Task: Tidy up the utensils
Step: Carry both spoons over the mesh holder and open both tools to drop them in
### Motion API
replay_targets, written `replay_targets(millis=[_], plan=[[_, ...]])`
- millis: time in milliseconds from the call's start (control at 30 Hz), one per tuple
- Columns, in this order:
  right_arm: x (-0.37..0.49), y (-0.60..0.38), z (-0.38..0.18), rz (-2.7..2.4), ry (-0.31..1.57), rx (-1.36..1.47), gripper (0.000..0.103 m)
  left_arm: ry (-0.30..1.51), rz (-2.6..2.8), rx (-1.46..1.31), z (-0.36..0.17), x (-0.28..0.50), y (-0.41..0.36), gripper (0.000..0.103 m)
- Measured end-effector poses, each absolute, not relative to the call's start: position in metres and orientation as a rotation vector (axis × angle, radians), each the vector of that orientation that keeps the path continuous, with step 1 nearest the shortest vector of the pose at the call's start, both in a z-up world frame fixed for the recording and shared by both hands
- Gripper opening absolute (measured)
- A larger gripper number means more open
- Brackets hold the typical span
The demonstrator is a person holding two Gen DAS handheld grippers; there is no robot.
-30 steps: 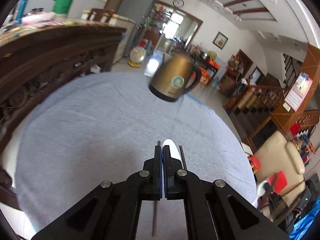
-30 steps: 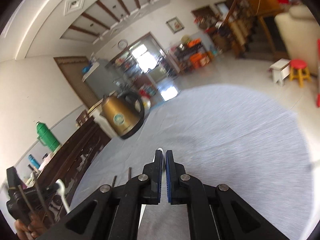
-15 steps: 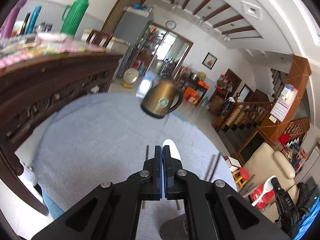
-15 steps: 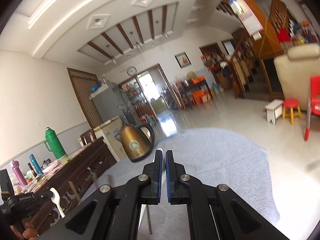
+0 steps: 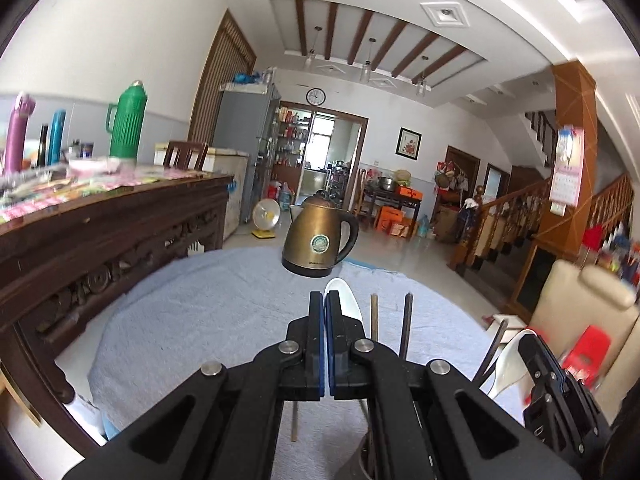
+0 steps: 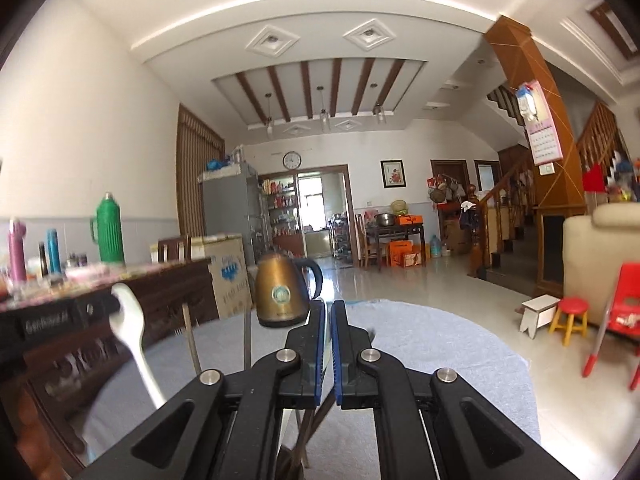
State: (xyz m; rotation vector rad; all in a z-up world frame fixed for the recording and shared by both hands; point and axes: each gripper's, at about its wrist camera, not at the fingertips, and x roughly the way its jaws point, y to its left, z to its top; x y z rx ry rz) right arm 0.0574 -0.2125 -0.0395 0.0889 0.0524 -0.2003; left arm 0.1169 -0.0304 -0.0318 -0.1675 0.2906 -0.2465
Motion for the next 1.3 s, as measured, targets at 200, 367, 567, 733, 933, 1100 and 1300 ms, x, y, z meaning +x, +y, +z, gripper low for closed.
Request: replay_targets(millis=[200,367,567,733,933,1100,1300], plan=[[0.059,-0.205,-0.055,-0.185,0.081,0.040,0.004,0.284,-0.244,-0.090,-0.049,0.115,-0.048,0.001],[0.053,-0.214,-0.064,-0.150,0.105,0.039,0.004,0.281,-0.271,-0.025,-0.059,0.108,-0.061,0.001],[0.048,-0.229,-0.076,-0.126,0.155,0.082,0.004,0.322,-0.297,0.019,-0.072,0.105,-0.068,0.001],[0.040,-0.235,-0.078,-0.103,0.166,0.100,0.004,0.329,-0.302,0.041,-0.075,0.100,-0.067,0.001],[0.036,-0.237,-0.080,-0.067,0.187,0.127,0.005,0.360,-0.321,0.056,-0.075,0.097,-0.067,0.001],[0.030,-0.236,-0.074,-0.039,0.191,0.134,0.006,0.384,-0.352,0.044,-0.069,0.090,-0.061,0.014],[0.019,-0.257,-0.063,-0.065,0.155,0.212,0.020,0.333,-0.322,0.002,-0.052,0.080,-0.046,0.043]])
